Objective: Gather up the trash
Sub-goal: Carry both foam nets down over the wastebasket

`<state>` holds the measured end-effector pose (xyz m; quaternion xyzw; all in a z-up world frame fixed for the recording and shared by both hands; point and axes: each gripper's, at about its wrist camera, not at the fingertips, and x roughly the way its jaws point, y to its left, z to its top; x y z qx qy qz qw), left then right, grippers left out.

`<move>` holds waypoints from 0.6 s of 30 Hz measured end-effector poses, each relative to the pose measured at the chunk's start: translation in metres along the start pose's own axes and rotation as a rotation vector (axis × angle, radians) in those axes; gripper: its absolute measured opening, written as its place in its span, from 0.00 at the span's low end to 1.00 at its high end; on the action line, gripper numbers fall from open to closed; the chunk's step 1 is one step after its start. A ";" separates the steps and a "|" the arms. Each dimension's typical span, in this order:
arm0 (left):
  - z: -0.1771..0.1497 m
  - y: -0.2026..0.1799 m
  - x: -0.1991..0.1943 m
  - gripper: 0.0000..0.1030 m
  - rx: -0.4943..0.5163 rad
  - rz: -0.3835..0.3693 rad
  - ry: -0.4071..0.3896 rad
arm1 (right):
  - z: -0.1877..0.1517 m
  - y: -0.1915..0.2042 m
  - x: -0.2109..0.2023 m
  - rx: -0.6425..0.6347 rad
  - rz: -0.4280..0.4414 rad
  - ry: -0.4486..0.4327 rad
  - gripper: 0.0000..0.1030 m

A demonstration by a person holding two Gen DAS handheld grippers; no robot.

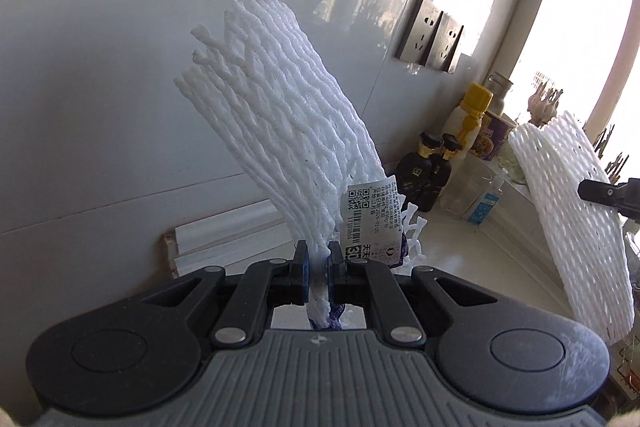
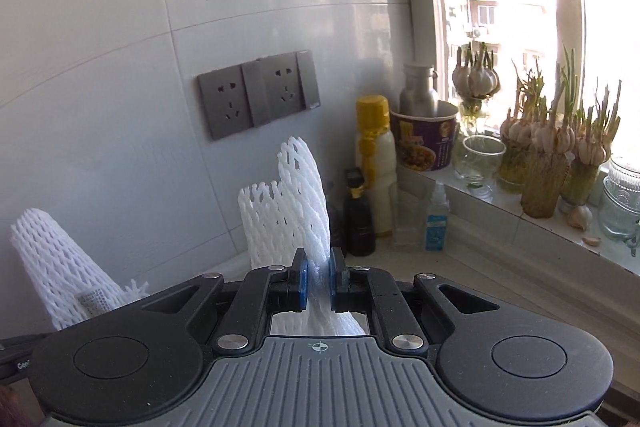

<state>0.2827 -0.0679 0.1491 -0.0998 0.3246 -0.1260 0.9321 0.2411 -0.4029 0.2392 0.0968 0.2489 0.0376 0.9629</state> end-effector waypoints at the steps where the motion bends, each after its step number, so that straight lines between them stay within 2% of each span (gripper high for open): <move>1: -0.005 0.007 -0.005 0.07 -0.001 0.010 0.003 | -0.001 0.008 -0.002 -0.003 0.019 0.001 0.08; 6: -0.023 0.035 -0.014 0.07 -0.036 0.062 0.036 | -0.015 0.045 -0.005 -0.030 0.101 0.041 0.08; 18: -0.075 0.104 -0.013 0.07 -0.185 0.178 0.147 | -0.079 0.119 0.015 -0.063 0.216 0.214 0.08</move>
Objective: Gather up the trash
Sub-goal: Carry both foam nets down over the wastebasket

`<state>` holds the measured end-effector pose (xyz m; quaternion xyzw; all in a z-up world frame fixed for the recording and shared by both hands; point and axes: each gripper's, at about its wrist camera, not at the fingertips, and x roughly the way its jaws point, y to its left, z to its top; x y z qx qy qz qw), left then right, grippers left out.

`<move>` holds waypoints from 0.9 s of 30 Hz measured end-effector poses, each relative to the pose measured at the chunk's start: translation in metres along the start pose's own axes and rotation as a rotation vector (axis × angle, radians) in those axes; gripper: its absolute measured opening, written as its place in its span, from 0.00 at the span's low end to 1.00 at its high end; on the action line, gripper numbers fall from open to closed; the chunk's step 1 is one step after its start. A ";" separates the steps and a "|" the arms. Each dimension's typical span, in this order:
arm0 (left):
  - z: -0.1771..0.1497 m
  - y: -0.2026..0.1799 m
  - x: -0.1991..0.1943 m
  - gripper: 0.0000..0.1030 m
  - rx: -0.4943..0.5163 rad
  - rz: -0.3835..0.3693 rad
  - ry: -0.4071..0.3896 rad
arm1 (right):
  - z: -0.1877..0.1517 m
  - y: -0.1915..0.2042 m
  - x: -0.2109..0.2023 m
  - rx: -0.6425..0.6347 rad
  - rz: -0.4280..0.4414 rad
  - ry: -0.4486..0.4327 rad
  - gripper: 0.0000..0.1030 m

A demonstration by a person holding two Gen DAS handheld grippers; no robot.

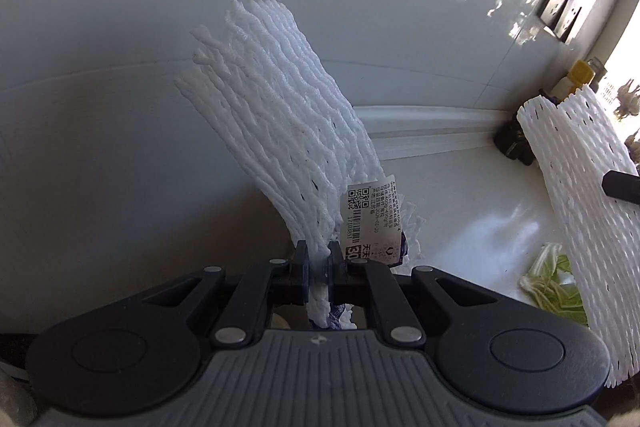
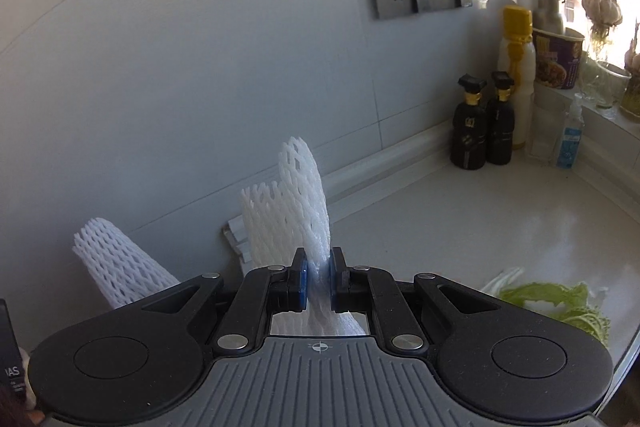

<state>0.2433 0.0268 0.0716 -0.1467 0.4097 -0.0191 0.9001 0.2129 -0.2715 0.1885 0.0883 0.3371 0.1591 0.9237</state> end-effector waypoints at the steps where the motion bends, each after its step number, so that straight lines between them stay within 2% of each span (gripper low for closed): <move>1: -0.004 0.005 0.003 0.07 -0.006 0.010 0.012 | -0.006 0.007 0.005 -0.010 0.008 0.016 0.08; 12: -0.055 0.055 0.058 0.07 -0.053 0.148 0.196 | -0.070 0.065 0.068 -0.065 0.095 0.231 0.08; 20: -0.099 0.082 0.108 0.07 -0.038 0.183 0.352 | -0.117 0.088 0.114 -0.155 0.055 0.342 0.08; 23: -0.115 0.090 0.137 0.07 -0.073 0.167 0.436 | -0.133 0.091 0.129 -0.187 0.038 0.382 0.08; 27: -0.139 0.113 0.174 0.07 -0.301 0.041 0.603 | -0.150 0.096 0.140 -0.210 0.013 0.417 0.08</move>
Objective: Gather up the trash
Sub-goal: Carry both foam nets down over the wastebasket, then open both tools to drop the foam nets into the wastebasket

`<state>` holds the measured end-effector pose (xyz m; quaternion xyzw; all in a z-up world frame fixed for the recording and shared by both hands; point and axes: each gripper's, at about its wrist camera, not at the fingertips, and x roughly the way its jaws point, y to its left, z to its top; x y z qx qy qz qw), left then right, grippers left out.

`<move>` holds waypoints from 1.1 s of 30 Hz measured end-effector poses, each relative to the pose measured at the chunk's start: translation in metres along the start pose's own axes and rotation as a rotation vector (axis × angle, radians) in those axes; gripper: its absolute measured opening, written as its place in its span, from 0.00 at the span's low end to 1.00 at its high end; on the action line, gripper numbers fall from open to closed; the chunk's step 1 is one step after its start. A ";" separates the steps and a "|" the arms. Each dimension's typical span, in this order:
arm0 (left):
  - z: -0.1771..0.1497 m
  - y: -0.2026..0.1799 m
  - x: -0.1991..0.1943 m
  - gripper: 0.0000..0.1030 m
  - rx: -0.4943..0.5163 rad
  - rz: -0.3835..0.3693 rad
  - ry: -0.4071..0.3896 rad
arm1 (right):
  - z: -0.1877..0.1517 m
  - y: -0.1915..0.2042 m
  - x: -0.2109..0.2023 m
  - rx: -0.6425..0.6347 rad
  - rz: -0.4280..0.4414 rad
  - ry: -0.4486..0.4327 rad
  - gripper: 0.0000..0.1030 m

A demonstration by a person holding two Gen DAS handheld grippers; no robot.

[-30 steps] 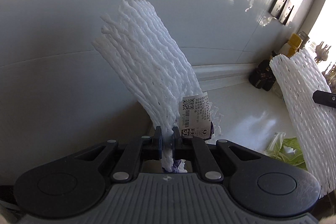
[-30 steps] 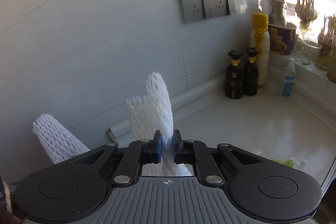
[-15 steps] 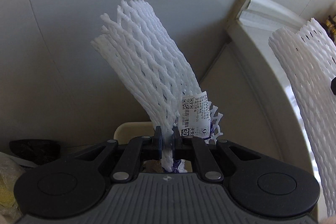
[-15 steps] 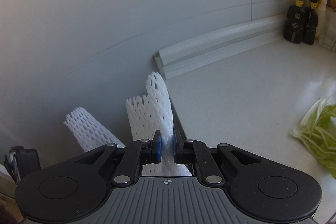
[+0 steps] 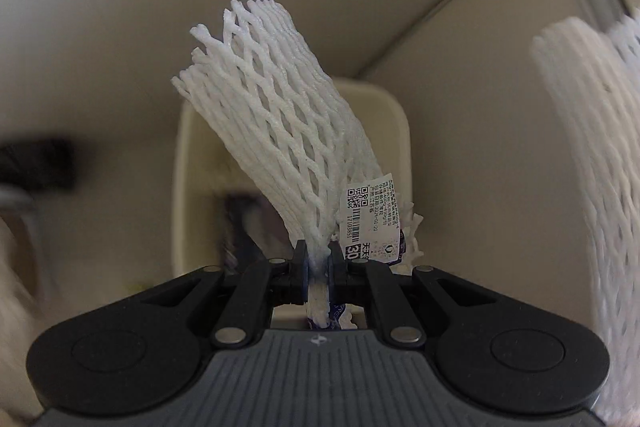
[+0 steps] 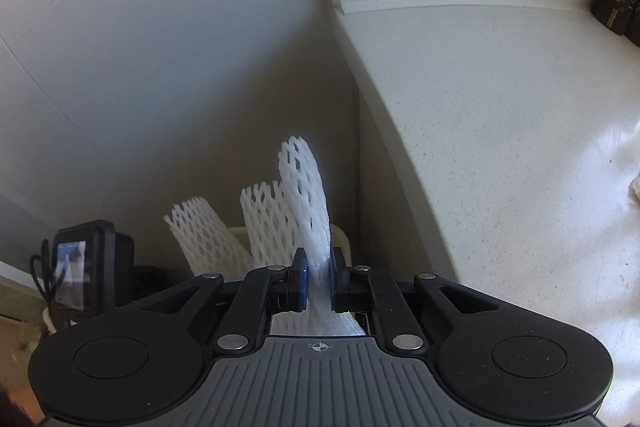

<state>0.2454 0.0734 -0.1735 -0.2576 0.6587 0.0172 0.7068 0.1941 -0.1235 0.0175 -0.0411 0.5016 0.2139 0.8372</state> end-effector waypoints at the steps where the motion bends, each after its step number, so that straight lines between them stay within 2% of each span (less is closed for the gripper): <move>1: 0.001 0.005 0.010 0.07 -0.043 -0.035 0.039 | -0.002 0.000 0.002 0.001 -0.003 0.005 0.08; 3: 0.003 0.012 0.027 0.07 -0.090 -0.069 0.093 | -0.004 -0.006 0.007 -0.002 -0.013 0.012 0.08; 5: 0.006 0.015 0.042 0.07 -0.103 -0.070 0.127 | -0.003 -0.009 0.010 -0.008 -0.023 0.018 0.08; 11: 0.015 0.016 0.073 0.08 -0.070 0.005 0.161 | 0.000 -0.005 0.020 -0.025 -0.041 0.037 0.08; 17: 0.027 0.014 0.092 0.12 -0.015 0.070 0.145 | 0.004 0.007 0.043 -0.074 -0.057 0.057 0.08; 18: 0.030 0.014 0.093 0.14 -0.008 0.080 0.141 | 0.004 0.009 0.046 -0.081 -0.058 0.058 0.08; 20: 0.032 0.014 0.094 0.29 0.010 0.104 0.122 | 0.004 0.013 0.053 -0.095 -0.062 0.066 0.08; 21: 0.031 0.013 0.093 0.33 0.022 0.110 0.105 | 0.005 0.014 0.057 -0.098 -0.064 0.072 0.08; 23: 0.028 0.012 0.088 0.53 0.046 0.124 0.075 | 0.005 0.017 0.065 -0.103 -0.065 0.085 0.08; 33: -0.012 0.026 0.047 0.59 0.058 0.103 -0.001 | 0.002 0.025 0.112 -0.127 -0.063 0.150 0.09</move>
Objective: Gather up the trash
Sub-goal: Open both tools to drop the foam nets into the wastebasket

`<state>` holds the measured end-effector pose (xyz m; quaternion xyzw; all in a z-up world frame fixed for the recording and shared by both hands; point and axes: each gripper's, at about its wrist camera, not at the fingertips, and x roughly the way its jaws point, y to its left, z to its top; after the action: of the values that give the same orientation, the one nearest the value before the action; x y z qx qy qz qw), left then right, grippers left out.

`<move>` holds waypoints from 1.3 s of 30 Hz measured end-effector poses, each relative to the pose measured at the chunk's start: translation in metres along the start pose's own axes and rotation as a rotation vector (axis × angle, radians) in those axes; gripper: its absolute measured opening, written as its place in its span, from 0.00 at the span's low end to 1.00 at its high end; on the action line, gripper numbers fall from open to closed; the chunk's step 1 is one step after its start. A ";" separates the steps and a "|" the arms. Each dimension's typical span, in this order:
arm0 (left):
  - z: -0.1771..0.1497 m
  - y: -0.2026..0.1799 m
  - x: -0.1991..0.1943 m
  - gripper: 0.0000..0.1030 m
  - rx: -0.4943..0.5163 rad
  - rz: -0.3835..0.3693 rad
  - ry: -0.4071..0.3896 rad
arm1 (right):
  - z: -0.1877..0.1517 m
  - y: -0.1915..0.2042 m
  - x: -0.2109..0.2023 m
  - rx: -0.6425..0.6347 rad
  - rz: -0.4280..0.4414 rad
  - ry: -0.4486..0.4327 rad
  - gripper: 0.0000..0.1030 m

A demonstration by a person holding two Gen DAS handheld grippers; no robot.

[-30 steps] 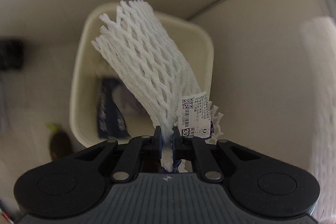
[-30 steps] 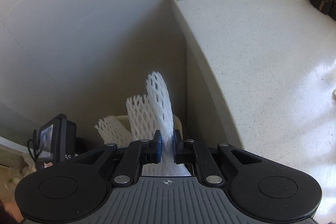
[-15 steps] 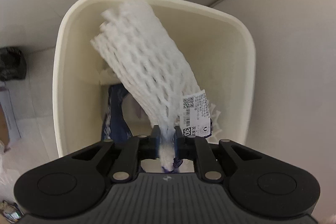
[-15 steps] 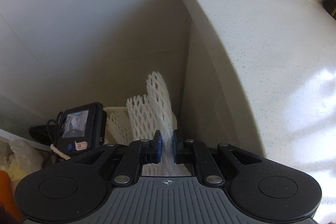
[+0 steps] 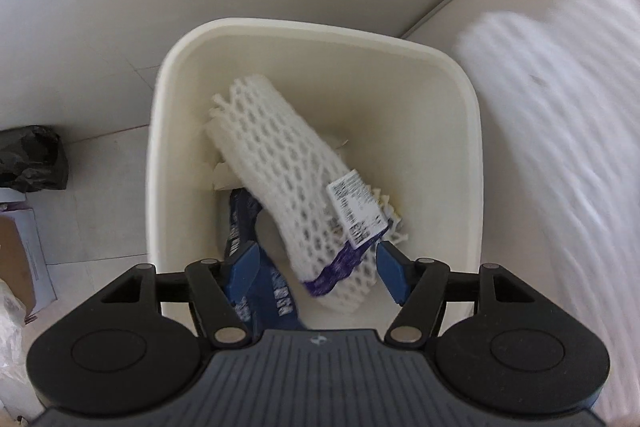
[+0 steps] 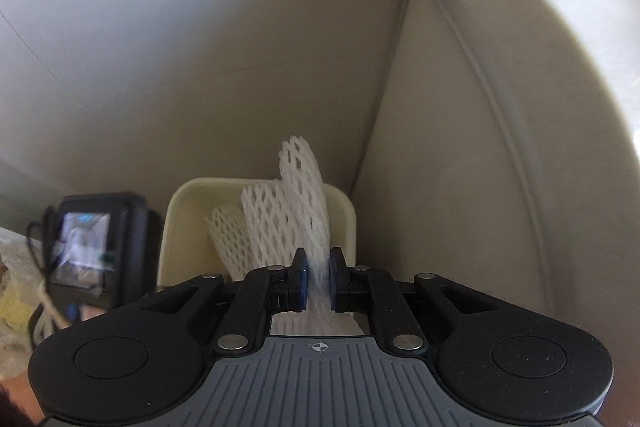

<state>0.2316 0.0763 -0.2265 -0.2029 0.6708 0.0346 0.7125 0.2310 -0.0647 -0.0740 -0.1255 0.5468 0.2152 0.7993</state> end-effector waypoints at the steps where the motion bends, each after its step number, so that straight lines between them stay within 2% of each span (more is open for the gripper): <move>1: -0.003 0.002 -0.005 0.59 -0.005 0.001 -0.005 | 0.002 0.002 0.006 -0.003 0.009 0.013 0.09; 8: -0.017 0.009 -0.026 0.59 -0.064 0.008 -0.029 | 0.015 0.020 0.056 -0.086 0.070 0.111 0.11; 14: -0.031 0.021 -0.027 0.59 -0.097 0.004 -0.029 | 0.034 0.042 0.111 -0.233 0.143 0.229 0.13; 19: -0.038 0.026 -0.027 0.59 -0.130 -0.011 -0.024 | 0.031 0.049 0.132 -0.263 0.188 0.256 0.13; 22: -0.041 0.025 -0.024 0.59 -0.132 -0.012 -0.021 | 0.025 0.050 0.139 -0.252 0.219 0.269 0.16; 24: -0.042 0.025 -0.027 0.59 -0.127 -0.011 -0.019 | 0.014 0.046 0.137 -0.254 0.208 0.263 0.28; 25: -0.042 0.025 -0.027 0.59 -0.125 -0.010 -0.018 | 0.014 0.045 0.138 -0.261 0.180 0.264 0.44; 26: -0.043 0.025 -0.028 0.59 -0.122 -0.011 -0.016 | 0.016 0.050 0.145 -0.267 0.144 0.258 0.55; 32: -0.045 0.023 -0.033 0.59 -0.113 -0.013 -0.016 | 0.014 0.056 0.142 -0.312 0.090 0.212 0.66; 39: -0.046 0.017 -0.042 0.60 -0.104 -0.013 -0.033 | 0.015 0.052 0.128 -0.316 0.101 0.178 0.70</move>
<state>0.1787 0.0861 -0.1911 -0.2433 0.6550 0.0681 0.7121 0.2580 0.0139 -0.1859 -0.2405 0.5805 0.3264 0.7061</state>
